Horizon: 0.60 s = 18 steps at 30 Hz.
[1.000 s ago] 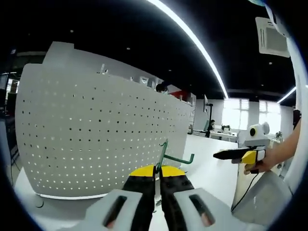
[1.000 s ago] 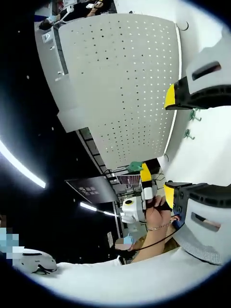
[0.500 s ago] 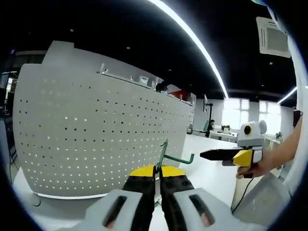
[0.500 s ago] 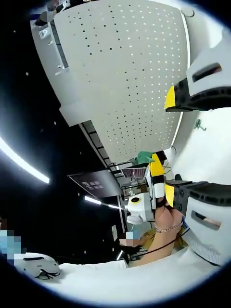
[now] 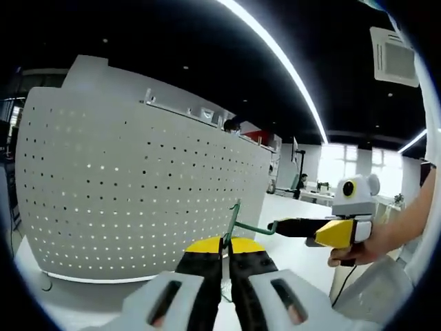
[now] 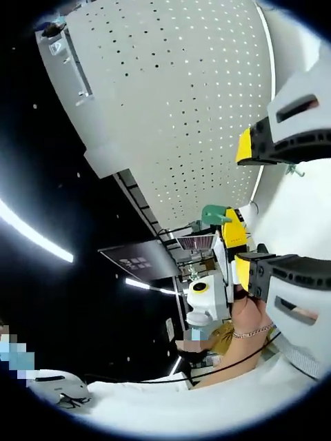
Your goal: Insert the hook assembly into the mounting plate slot until the hook locks in place.
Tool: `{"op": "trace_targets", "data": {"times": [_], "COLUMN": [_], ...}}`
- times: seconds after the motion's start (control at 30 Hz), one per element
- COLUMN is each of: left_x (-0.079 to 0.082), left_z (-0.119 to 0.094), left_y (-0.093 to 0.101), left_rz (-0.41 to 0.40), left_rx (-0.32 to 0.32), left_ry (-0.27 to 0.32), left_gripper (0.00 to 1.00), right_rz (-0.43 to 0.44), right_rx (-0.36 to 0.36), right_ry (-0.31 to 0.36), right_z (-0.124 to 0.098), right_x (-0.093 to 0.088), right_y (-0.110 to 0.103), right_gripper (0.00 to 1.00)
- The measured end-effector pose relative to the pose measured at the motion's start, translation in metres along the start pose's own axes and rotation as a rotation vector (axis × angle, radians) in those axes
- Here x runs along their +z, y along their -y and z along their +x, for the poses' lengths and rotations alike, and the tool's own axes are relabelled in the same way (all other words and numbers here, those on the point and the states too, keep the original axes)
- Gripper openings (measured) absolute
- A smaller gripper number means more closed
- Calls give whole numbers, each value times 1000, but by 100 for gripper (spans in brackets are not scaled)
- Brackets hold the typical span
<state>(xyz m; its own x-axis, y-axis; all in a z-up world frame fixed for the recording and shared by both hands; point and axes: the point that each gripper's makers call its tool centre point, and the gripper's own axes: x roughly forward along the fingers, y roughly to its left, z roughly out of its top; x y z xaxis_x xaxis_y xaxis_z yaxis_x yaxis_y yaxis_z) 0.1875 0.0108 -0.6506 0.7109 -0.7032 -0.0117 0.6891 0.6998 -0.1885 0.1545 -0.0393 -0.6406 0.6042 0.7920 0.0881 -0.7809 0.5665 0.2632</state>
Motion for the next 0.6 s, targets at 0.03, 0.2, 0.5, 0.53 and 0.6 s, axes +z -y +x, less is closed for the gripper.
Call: {"op": "trace_targets", "data": {"times": [0.03, 0.2, 0.5, 0.53, 0.6], "left_x": [0, 0, -1, -1, -1], "left_z": [0, 2, 3, 3, 3], "left_y": [0, 1, 4, 4, 4], "left_rz": [-1, -8, -13, -16, -19], "left_rx": [2, 11, 18, 19, 22], "left_ry": [-1, -3, -5, -5, -4], "left_gripper": [1, 1, 1, 1, 1], "right_rz": [3, 14, 8, 8, 10], "right_rx": [1, 2, -1, 1, 1], "right_ry": [2, 23, 21, 24, 19], "right_z": [1, 10, 25, 26, 30], "right_x": [0, 5, 3, 2, 2], "right_y": [0, -3, -6, -7, -7], "right_gripper": [43, 36, 27, 26, 24]}}
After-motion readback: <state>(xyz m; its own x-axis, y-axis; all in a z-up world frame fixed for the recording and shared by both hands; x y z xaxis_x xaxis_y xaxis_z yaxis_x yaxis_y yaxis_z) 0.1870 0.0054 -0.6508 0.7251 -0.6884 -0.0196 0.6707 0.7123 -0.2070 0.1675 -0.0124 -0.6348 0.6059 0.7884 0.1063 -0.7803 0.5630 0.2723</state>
